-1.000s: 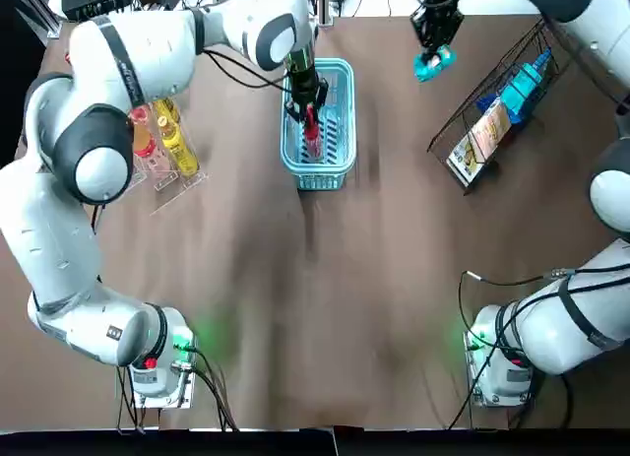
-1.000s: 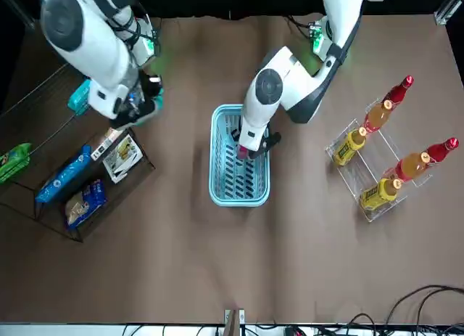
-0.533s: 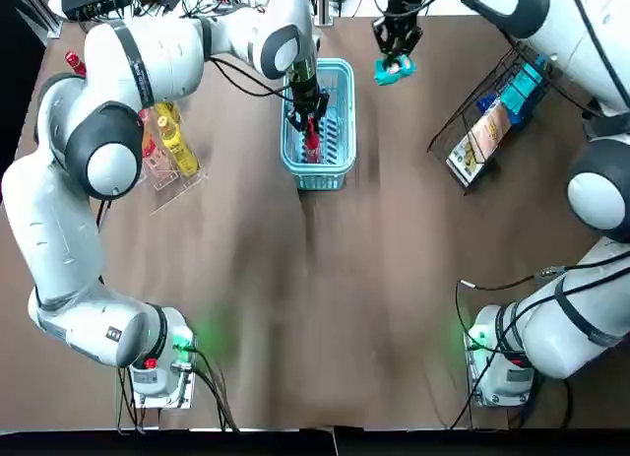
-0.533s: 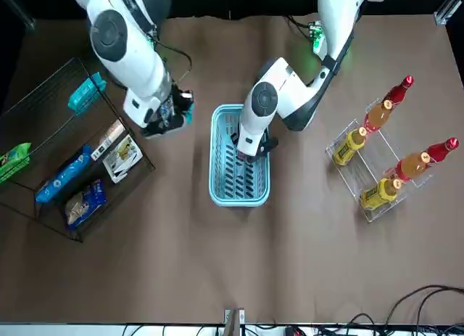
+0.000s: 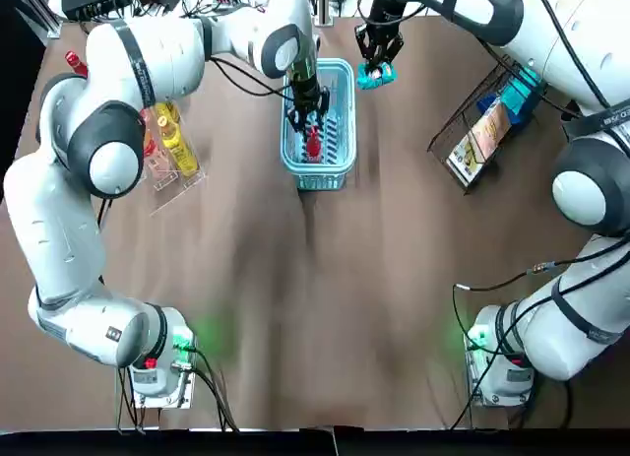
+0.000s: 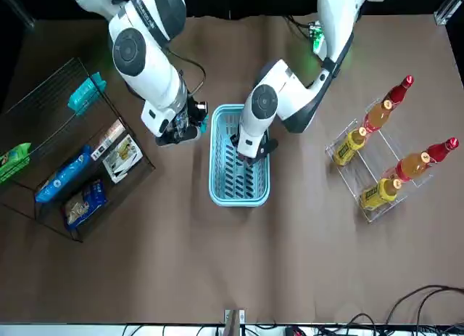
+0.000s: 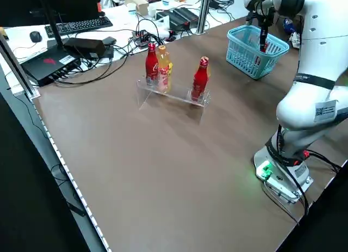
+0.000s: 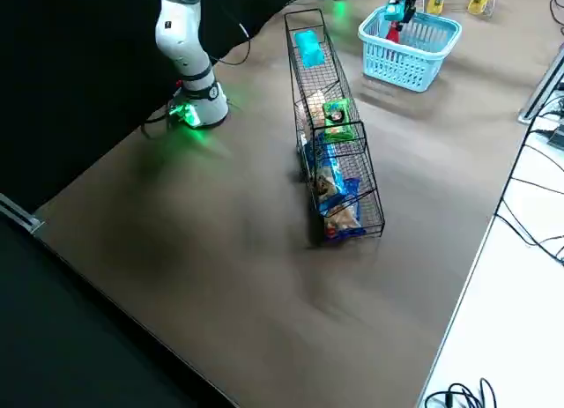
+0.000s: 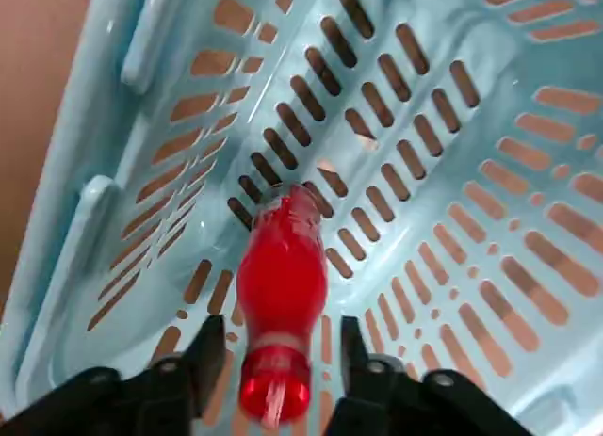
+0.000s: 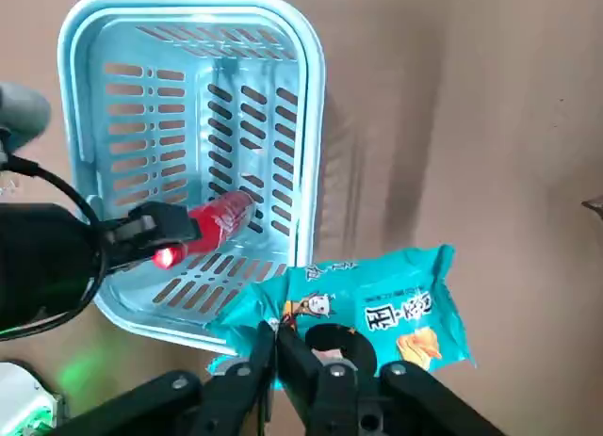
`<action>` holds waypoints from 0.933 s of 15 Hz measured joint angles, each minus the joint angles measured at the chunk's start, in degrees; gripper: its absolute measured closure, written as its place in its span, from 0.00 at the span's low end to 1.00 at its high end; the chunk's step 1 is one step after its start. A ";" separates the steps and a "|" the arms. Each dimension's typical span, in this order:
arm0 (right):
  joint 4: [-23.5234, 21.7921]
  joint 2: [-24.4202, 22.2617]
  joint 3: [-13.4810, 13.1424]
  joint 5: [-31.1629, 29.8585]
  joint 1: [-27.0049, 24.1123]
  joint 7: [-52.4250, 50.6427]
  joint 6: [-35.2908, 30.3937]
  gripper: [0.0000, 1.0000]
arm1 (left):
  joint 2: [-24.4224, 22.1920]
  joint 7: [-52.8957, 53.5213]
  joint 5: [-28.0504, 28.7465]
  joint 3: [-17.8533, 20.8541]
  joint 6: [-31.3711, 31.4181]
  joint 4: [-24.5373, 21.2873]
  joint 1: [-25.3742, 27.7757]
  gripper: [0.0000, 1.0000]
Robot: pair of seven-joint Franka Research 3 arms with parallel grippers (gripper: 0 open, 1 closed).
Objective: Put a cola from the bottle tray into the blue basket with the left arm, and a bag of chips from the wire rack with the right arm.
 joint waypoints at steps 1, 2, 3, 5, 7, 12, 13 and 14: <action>0.01 0.00 -0.04 0.01 0.00 0.06 0.00 0.95 | -0.36 -0.01 0.00 0.05 0.02 0.84 0.19 0.31; 0.01 0.00 -0.08 0.02 0.00 0.17 0.00 0.95 | -1.07 -0.02 0.00 0.12 0.01 1.75 0.61 0.22; 0.02 0.00 -0.09 0.03 0.00 0.44 0.00 0.95 | -2.21 -0.05 0.00 0.20 0.00 2.42 1.36 0.13; 0.02 0.07 -0.07 0.06 0.10 0.78 0.01 0.95 | -5.43 -0.05 0.01 0.26 -0.31 3.19 3.88 0.00; 0.02 0.44 -0.01 0.08 0.80 1.26 0.50 0.95 | -9.06 0.20 0.03 0.31 -3.19 3.27 7.28 0.00; -0.03 3.07 0.01 0.09 2.64 5.31 7.07 0.95 | -15.48 12.78 0.05 0.41 -15.47 4.59 16.47 0.00; -0.03 3.72 0.02 0.10 3.05 6.67 8.79 0.95 | -16.54 16.46 0.12 0.47 -17.82 4.70 18.23 0.00; -0.03 4.38 0.02 0.10 3.42 8.46 10.44 0.95 | -17.52 20.20 0.84 0.51 -20.26 4.73 19.89 0.00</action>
